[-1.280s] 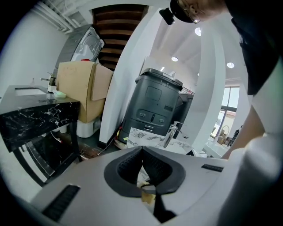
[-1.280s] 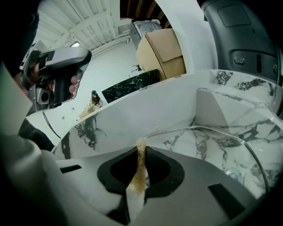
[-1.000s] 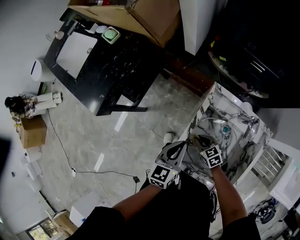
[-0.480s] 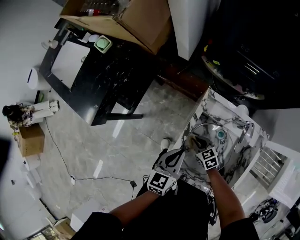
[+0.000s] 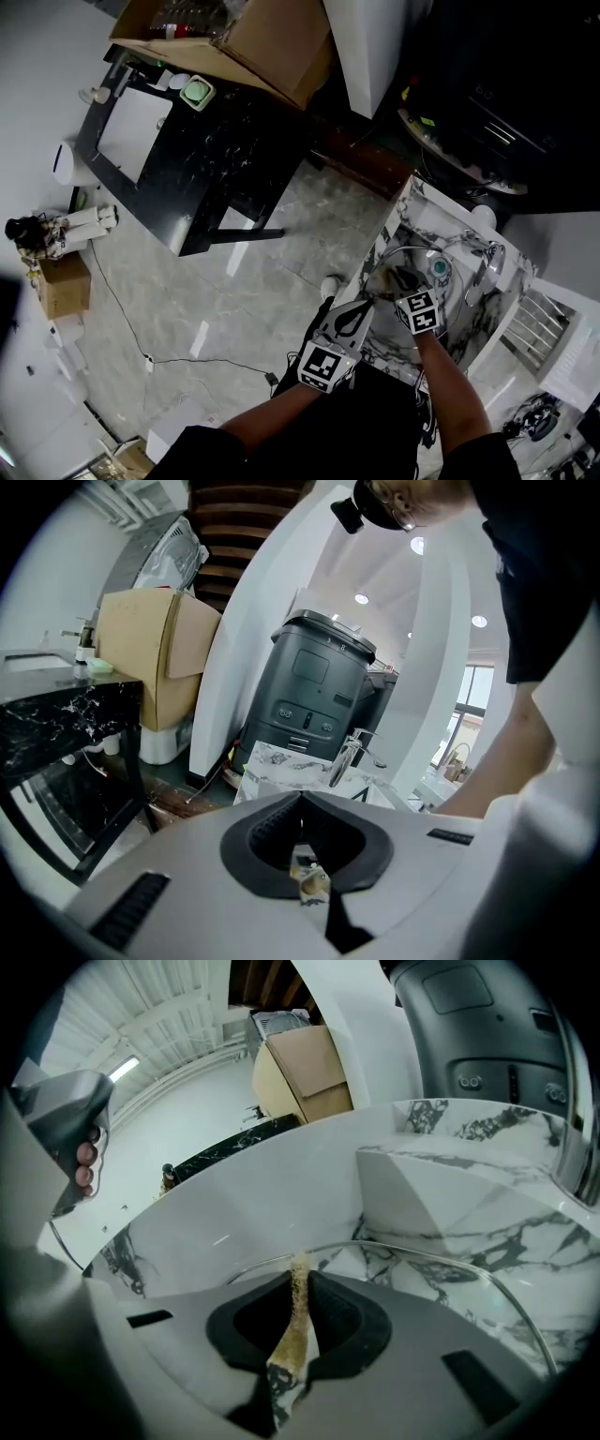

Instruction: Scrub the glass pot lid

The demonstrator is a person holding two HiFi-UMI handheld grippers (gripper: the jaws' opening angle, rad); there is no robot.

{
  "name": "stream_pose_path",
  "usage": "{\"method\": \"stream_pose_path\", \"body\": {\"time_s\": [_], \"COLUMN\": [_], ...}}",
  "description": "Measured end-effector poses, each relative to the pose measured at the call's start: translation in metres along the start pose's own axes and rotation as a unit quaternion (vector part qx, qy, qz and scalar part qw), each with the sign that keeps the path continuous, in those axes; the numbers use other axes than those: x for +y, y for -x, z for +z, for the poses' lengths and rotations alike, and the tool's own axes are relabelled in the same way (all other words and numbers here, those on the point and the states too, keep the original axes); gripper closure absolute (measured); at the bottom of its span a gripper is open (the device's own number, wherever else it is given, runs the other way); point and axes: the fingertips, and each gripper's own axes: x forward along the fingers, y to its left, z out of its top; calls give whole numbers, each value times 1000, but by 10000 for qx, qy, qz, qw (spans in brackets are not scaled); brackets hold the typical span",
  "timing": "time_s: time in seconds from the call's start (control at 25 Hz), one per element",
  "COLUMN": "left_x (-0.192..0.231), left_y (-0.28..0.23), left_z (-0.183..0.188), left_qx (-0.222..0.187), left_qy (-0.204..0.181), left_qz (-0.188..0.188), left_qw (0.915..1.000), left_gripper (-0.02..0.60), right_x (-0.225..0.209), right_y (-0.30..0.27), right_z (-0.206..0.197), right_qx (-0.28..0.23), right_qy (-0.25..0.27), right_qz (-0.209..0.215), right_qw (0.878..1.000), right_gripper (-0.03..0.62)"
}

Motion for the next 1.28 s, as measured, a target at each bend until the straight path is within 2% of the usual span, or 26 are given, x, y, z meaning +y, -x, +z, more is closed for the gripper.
{"method": "stream_pose_path", "body": {"time_s": [0.24,0.6,0.96,1.28], "left_x": [-2,-9,-19,-17], "left_y": [-3,-12,-23,-23], "left_z": [-3,-12,-12,-15], "left_qx": [41,232,319,366], "left_qy": [-16,7,-16,-83], "left_qz": [3,-213,-331,-242], "left_qw": [10000,9995,9989,9990], "left_gripper": [566,566,566,566], "right_x": [-12,-35,-62,-72], "right_y": [2,7,19,25], "right_z": [0,-2,-11,-15], "right_qx": [-62,-129,-218,-225], "right_qy": [-63,-312,-715,-829], "right_qz": [-201,-572,-916,-1014], "right_qw": [9998,9978,9930,9911], "right_gripper": [534,534,534,534]}}
